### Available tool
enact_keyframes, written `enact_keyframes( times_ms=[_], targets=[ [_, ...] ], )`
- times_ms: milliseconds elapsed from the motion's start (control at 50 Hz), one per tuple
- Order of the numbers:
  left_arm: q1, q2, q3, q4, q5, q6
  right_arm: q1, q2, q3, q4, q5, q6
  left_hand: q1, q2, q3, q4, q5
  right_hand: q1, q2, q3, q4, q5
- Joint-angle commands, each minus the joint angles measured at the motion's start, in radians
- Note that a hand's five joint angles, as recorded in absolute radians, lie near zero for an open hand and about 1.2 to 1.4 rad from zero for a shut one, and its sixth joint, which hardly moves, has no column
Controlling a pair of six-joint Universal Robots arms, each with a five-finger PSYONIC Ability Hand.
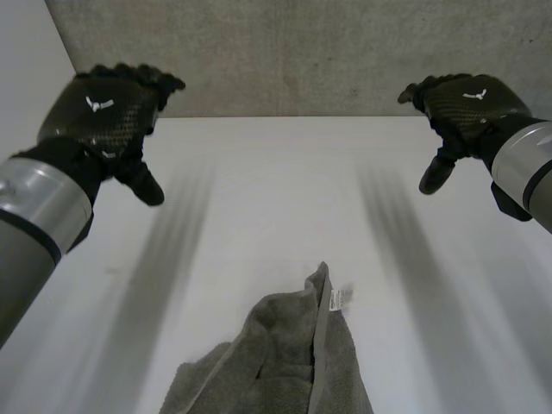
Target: Fold the towel.
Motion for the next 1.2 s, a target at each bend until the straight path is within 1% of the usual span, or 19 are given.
enact_keyframes(
  times_ms=[20, 100, 220, 280, 300, 320, 340, 360, 400, 420, 460, 620, 740, 780, 880, 1020, 1140, 1180, 1200],
  targets=[
    [0.002, 0.017, -0.127, -0.003, 0.081, -0.005, 0.007, 0.001, 0.001, 0.119, -0.071, -0.066, 0.032, 0.039, 0.037, 0.037, 0.010, -0.021, -0.072, -0.069, -0.083, -0.058],
    [0.002, 0.017, -0.180, -0.003, 0.107, -0.010, 0.014, 0.023, 0.013, 0.194, -0.148, -0.115, 0.035, 0.042, 0.040, 0.040, 0.013, -0.021, -0.072, -0.069, -0.083, -0.058],
    [-0.001, 0.017, -0.265, -0.002, 0.112, -0.033, 0.023, 0.067, 0.079, 0.181, -0.252, -0.224, 0.041, 0.048, 0.045, 0.045, 0.019, -0.021, -0.072, -0.069, -0.083, -0.058],
    [-0.001, 0.017, -0.296, -0.002, 0.106, -0.092, 0.025, 0.102, 0.097, 0.164, -0.309, -0.256, 0.058, 0.065, 0.063, 0.063, 0.037, -0.021, -0.072, -0.069, -0.083, -0.058],
    [-0.001, 0.017, -0.310, -0.005, 0.104, -0.140, 0.025, 0.103, 0.098, 0.164, -0.309, -0.256, 0.070, 0.077, 0.075, 0.075, 0.048, -0.021, -0.072, -0.069, -0.083, -0.058],
    [-0.001, 0.017, -0.310, -0.005, 0.104, -0.140, 0.028, 0.128, 0.093, 0.162, -0.320, -0.249, 0.070, 0.077, 0.075, 0.075, 0.048, -0.021, -0.072, -0.069, -0.083, -0.058],
    [-0.001, 0.017, -0.322, -0.014, 0.104, -0.192, 0.034, 0.156, 0.084, 0.164, -0.323, -0.227, 0.096, 0.103, 0.101, 0.101, 0.075, -0.021, -0.072, -0.069, -0.083, -0.058],
    [-0.001, 0.017, -0.322, -0.014, 0.104, -0.192, 0.034, 0.156, 0.084, 0.164, -0.323, -0.227, 0.096, 0.103, 0.101, 0.101, 0.075, -0.021, -0.072, -0.069, -0.083, -0.058],
    [-0.002, 0.017, -0.342, -0.054, 0.106, -0.290, 0.046, 0.184, 0.067, 0.164, -0.320, -0.186, 0.102, 0.109, 0.107, 0.107, 0.081, -0.021, -0.072, -0.069, -0.083, -0.058],
    [-0.002, 0.017, -0.342, -0.054, 0.106, -0.290, 0.060, 0.213, 0.044, 0.165, -0.317, -0.131, 0.102, 0.109, 0.107, 0.107, 0.081, -0.021, -0.072, -0.069, -0.083, -0.058],
    [-0.004, 0.017, -0.365, -0.106, 0.107, -0.362, 0.082, 0.263, 0.006, 0.165, -0.318, -0.022, 0.102, 0.109, 0.107, 0.107, 0.081, -0.021, -0.072, -0.069, -0.083, -0.058],
    [-0.024, 0.017, -0.425, -0.149, 0.104, -0.441, 0.155, 0.382, -0.099, 0.165, -0.315, 0.101, 0.102, 0.109, 0.107, 0.107, 0.081, -0.021, -0.072, -0.069, -0.083, -0.058],
    [-0.030, 0.010, -0.442, -0.149, 0.103, -0.479, 0.191, 0.454, -0.165, 0.171, -0.306, 0.132, 0.111, 0.118, 0.116, 0.116, 0.090, 0.021, -0.029, -0.026, -0.041, -0.015],
    [-0.032, 0.005, -0.451, -0.149, 0.101, -0.493, 0.206, 0.506, -0.211, 0.200, -0.278, 0.153, 0.178, 0.185, 0.183, 0.183, 0.157, 0.045, -0.006, -0.003, -0.017, 0.008],
    [-0.039, -0.012, -0.454, -0.147, 0.101, -0.496, 0.235, 0.566, -0.263, 0.263, -0.235, 0.147, 0.205, 0.212, 0.210, 0.210, 0.183, 0.048, -0.003, 0.000, -0.014, 0.011],
    [-0.068, -0.029, -0.456, -0.140, 0.095, -0.505, 0.246, 0.593, -0.280, 0.296, -0.211, 0.144, 0.255, 0.262, 0.260, 0.260, 0.233, 0.100, 0.050, 0.053, 0.039, 0.064],
    [-0.101, -0.072, -0.456, -0.101, 0.037, -0.505, 0.258, 0.601, -0.284, 0.297, -0.186, 0.143, 0.355, 0.362, 0.360, 0.360, 0.333, 0.206, 0.156, 0.159, 0.144, 0.170],
    [-0.119, -0.096, -0.454, -0.085, 0.003, -0.501, 0.260, 0.601, -0.281, 0.299, -0.182, 0.143, 0.472, 0.478, 0.476, 0.476, 0.450, 0.244, 0.194, 0.197, 0.182, 0.208],
    [-0.119, -0.096, -0.454, -0.085, 0.003, -0.501, 0.261, 0.601, -0.280, 0.303, -0.179, 0.141, 0.472, 0.479, 0.477, 0.477, 0.451, 0.294, 0.244, 0.246, 0.232, 0.258]
  ],
)
